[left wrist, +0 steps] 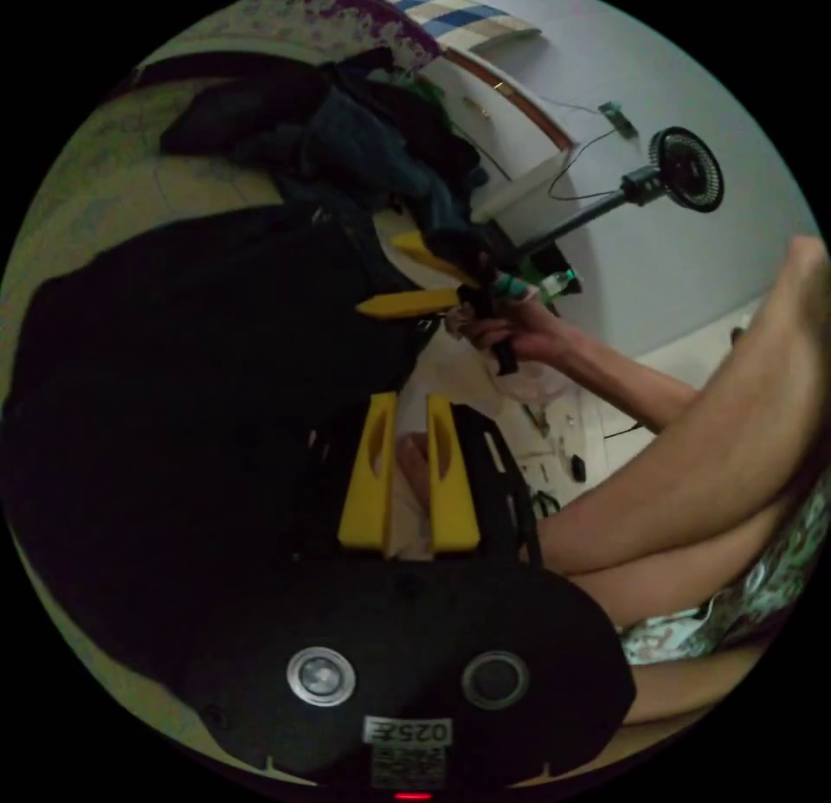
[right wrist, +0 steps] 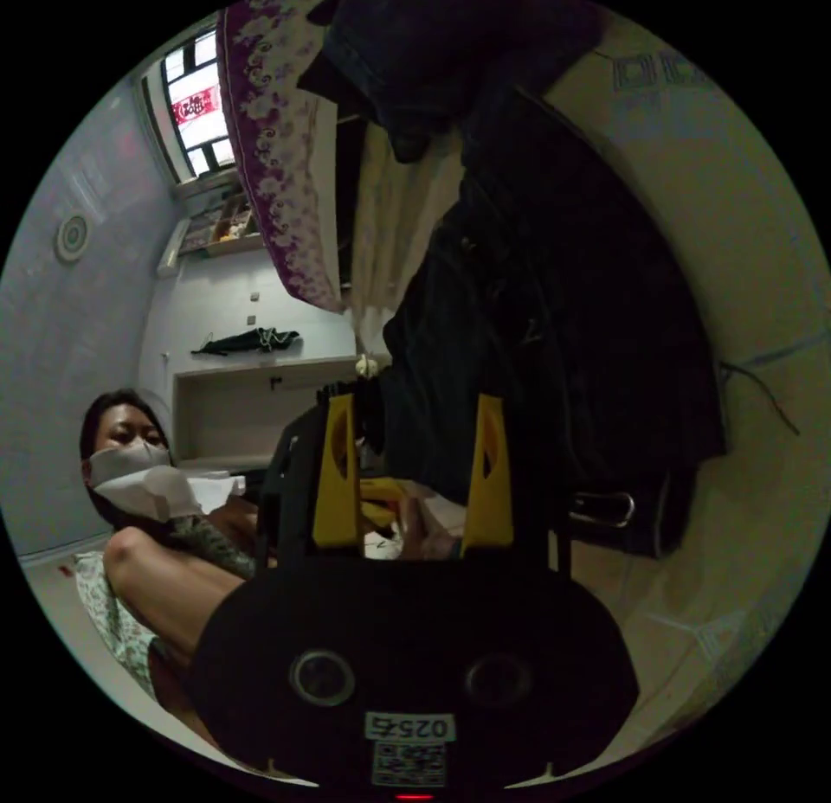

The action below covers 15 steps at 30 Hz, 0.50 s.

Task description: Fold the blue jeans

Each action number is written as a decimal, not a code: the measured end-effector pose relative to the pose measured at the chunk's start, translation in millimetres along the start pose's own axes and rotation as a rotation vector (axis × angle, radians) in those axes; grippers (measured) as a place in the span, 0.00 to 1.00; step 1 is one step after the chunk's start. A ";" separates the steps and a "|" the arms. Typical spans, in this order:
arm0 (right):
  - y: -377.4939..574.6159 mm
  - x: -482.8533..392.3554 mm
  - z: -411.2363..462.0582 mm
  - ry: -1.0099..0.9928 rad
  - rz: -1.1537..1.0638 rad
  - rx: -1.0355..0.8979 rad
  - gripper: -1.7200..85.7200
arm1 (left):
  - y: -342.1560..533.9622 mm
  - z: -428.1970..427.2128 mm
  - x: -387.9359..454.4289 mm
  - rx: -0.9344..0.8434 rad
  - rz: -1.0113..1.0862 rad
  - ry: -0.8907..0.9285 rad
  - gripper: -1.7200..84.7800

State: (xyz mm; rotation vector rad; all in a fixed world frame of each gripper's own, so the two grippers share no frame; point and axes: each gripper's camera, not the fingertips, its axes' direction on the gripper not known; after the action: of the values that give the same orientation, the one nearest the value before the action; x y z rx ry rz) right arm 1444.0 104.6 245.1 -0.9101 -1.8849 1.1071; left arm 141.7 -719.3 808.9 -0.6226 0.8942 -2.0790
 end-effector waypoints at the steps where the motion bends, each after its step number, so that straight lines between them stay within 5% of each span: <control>1: 1.6 1.1 -0.7 0.037 -0.018 0.004 0.23 | 4.9 -9.2 -3.2 0.022 -0.011 -0.043 0.06; 8: 10.4 -18.1 40.4 0.557 -0.432 -0.103 0.21 | 86.8 -133.0 -113.4 0.271 -0.446 -0.471 0.08; 11: 4.5 -1.3 82.4 0.525 -0.513 -0.185 0.21 | 129.1 -168.6 -153.6 0.297 -0.607 -0.534 0.12; 15: -2.6 38.1 154.3 0.347 -0.511 -0.288 0.22 | 176.5 -176.1 -196.3 0.255 -0.731 -0.310 0.16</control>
State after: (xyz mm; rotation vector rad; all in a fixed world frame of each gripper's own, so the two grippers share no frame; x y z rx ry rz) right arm 1292.6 79.0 204.4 -0.6598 -1.8573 0.3543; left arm 218.7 -573.8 537.6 -1.2181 0.2158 -2.5635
